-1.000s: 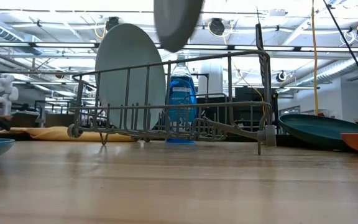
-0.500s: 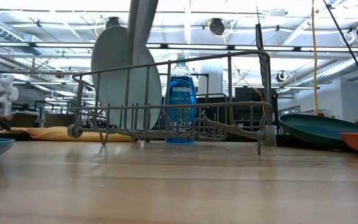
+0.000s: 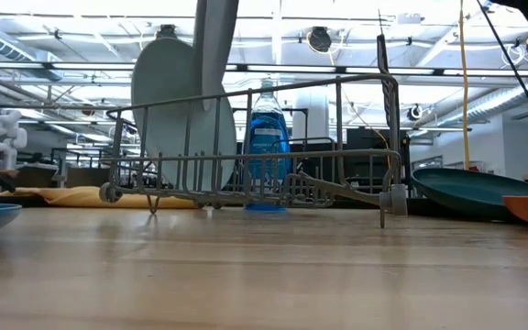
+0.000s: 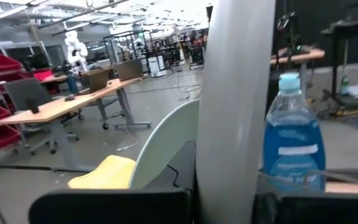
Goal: Sort dishes
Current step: Put the gray plate into the dish rack
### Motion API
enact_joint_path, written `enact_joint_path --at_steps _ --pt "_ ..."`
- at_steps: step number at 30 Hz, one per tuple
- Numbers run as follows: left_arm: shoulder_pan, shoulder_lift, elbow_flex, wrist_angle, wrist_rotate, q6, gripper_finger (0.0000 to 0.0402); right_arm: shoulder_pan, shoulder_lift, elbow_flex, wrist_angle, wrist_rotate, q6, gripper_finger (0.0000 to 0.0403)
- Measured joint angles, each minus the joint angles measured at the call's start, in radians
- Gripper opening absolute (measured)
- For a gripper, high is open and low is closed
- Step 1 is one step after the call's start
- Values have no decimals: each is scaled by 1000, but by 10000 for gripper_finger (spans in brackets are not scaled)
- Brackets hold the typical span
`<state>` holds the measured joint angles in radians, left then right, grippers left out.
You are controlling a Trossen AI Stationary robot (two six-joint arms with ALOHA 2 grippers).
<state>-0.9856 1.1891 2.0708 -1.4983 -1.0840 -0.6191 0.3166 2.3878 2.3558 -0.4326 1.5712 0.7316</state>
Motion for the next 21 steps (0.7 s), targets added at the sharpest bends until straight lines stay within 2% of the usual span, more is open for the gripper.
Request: enact_joint_path --at_steps 5,11,21 --pt "57 45 -1 7 -19 64 134 13 0 0 93 1 -243 9" --pt "234 135 -1 11 -16 75 134 25 0 0 122 0 -426 9" --pt "603 220 -1 24 215 49 134 29 0 0 116 0 -627 9"
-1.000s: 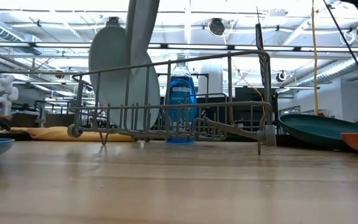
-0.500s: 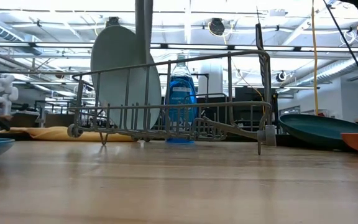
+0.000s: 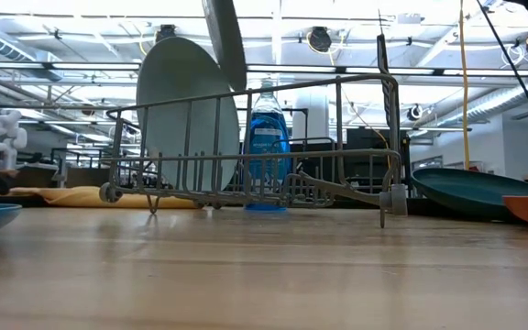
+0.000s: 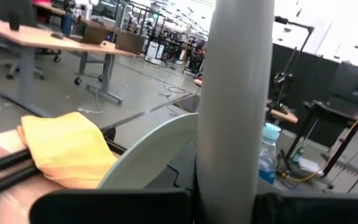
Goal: Sort dishes
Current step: Put the gray plate into the dish rack
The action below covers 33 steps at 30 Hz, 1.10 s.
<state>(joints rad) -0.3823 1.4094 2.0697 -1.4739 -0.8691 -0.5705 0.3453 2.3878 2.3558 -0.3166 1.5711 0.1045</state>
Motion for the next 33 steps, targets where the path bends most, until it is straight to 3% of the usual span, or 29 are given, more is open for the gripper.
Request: enact_joint_path --at_steps 12,19,24,33 --pt "240 -9 2 70 263 -133 199 11 -1 0 -52 11 -132 9" --pt "323 -8 2 82 374 -223 208 11 -2 0 -131 18 -127 8" --pt "362 -2 0 102 385 -254 208 17 -1 0 -208 -28 -104 8" --pt "384 4 0 87 460 -286 208 18 -1 0 -215 -14 -97 8"
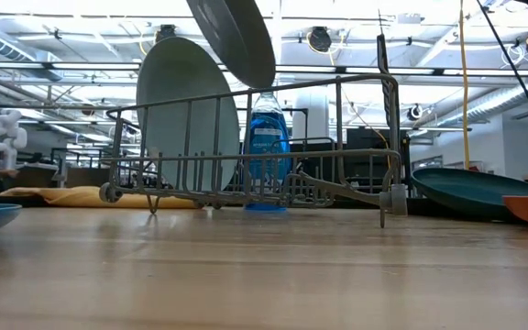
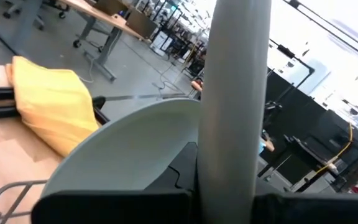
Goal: Sort dishes
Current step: Put the gray plate into the dish rack
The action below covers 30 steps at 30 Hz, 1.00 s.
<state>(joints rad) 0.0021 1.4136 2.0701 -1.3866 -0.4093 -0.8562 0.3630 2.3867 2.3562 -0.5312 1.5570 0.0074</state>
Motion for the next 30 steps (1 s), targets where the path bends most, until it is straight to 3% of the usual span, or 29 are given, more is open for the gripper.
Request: enact_joint_path --at_steps 13,30 --pt "0 -5 1 -130 151 -56 208 0 3 -1 1 8 -14 8" --pt "40 83 2 -129 147 -33 193 -3 2 -1 -3 19 -46 8"
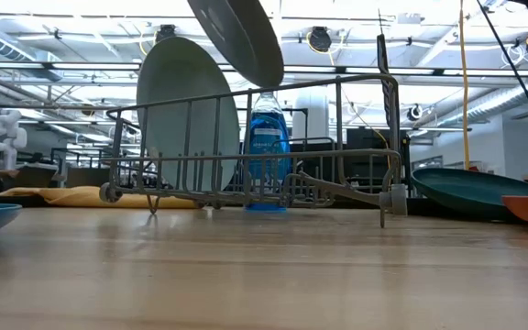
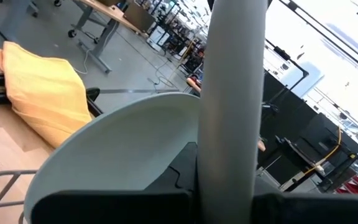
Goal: Sort dishes
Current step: Put the gray plate into the dish rack
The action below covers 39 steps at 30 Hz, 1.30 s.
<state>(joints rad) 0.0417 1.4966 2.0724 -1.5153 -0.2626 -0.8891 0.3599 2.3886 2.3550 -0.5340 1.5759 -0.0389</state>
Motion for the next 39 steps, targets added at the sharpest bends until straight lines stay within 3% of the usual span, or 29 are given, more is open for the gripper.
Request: enact_joint_path --at_steps 3,9,11,23,34,39 --pt "5 20 0 -10 -7 3 159 2 0 0 -2 1 -5 8" --pt "7 34 -1 -9 -39 17 36 7 0 0 -2 11 -54 8" --pt "7 35 -1 1 -53 31 15 9 0 0 2 9 -52 15" --pt "-41 25 -2 11 -180 122 10 8 -1 2 12 -41 -114 118" --pt "-90 12 -4 -54 -396 264 0 16 -6 2 13 -338 -24 226" --pt "-91 -1 -3 -76 -433 267 0 26 -8 3 7 -368 -3 240"
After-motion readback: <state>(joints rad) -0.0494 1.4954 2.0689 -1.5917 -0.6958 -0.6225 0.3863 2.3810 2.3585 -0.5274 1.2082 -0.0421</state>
